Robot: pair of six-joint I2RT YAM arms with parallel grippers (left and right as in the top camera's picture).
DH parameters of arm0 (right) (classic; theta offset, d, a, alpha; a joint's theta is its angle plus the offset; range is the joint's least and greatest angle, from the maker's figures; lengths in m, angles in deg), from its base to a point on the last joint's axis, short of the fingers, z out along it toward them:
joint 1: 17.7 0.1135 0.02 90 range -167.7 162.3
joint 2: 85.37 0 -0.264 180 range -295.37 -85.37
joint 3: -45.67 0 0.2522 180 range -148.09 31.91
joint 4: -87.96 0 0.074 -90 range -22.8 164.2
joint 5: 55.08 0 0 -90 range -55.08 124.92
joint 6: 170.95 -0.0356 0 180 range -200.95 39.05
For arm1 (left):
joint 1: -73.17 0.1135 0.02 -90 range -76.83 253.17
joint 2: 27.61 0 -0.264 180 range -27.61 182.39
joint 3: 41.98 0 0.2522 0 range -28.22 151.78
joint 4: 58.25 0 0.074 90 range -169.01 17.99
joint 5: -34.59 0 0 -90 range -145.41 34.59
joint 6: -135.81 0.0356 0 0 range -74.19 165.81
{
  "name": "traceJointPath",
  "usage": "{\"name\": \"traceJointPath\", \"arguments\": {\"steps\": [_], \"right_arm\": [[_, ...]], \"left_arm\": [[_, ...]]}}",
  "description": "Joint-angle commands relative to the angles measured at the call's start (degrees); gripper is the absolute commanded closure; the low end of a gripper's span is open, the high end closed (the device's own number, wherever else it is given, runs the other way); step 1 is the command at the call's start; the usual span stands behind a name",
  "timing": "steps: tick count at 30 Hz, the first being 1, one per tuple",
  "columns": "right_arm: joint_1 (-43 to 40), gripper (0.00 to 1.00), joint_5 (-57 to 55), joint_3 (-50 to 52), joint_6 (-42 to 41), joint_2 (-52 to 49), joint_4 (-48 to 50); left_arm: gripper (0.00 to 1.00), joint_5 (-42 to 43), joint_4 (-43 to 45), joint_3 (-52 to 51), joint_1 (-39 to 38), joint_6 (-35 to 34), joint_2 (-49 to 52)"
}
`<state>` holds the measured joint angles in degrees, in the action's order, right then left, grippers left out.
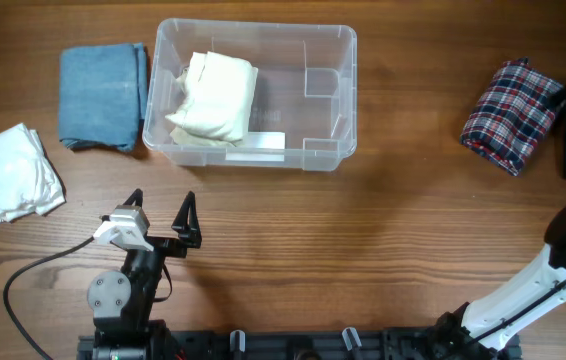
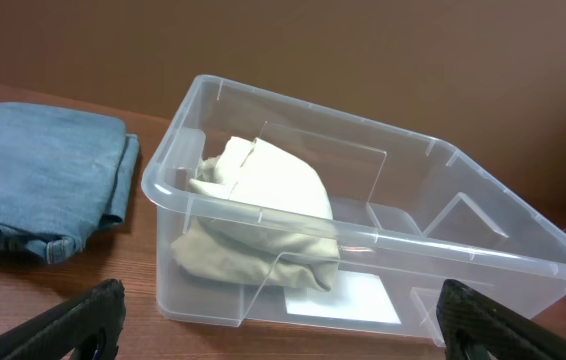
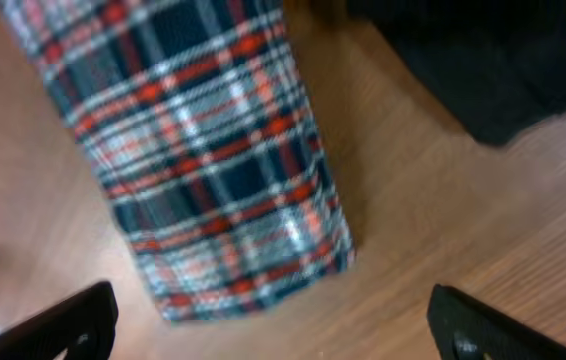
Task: Pack container
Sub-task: 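Move the right gripper to the plaid shirt and grasp it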
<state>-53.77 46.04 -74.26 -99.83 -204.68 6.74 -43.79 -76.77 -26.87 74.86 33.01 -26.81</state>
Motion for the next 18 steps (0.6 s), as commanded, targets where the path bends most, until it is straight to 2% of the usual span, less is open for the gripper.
{"name": "traceJointPath", "arguments": {"steps": [1,5,8,12,13,14,15,16,17,18], "right_arm": [[-0.07,0.00,2.73,10.21,7.02,-0.28,8.55],[0.04,0.00,10.12,18.91,11.45,-0.28,20.85],[0.22,0.01,11.82,24.11,11.45,-0.28,29.62],[0.50,0.13,13.84,26.69,11.23,-0.39,36.09],[0.83,0.23,13.86,26.93,11.23,-0.39,37.16],[1.25,0.39,13.86,27.02,11.21,-0.42,37.79],[1.75,0.57,13.86,27.04,11.19,-0.42,38.14],[2.43,0.83,13.86,27.04,11.21,-0.42,38.42],[3.17,0.96,13.84,27.02,11.23,-0.42,38.75],[4.15,0.96,13.81,27.04,11.39,-0.42,39.17]], "left_arm": [[0.00,-0.55,-0.04,-0.35,0.46,0.37,-0.46],[0.00,-0.55,-0.04,-0.35,0.46,0.37,-0.46],[0.00,-0.55,-0.04,-0.35,0.46,0.37,-0.46],[0.00,-0.55,-0.07,-0.35,0.46,0.37,-0.46],[0.00,-0.55,-0.04,-0.35,0.46,0.37,-0.46],[0.00,-0.55,-0.04,-0.35,0.46,0.37,-0.46],[0.00,-0.55,-0.04,-0.35,0.46,0.37,-0.46],[0.00,-0.55,-0.04,-0.35,0.46,0.37,-0.46],[0.00,-0.55,-0.04,-0.35,0.46,0.37,-0.46],[0.00,-0.55,-0.04,-0.35,0.46,0.37,-0.46]]}}
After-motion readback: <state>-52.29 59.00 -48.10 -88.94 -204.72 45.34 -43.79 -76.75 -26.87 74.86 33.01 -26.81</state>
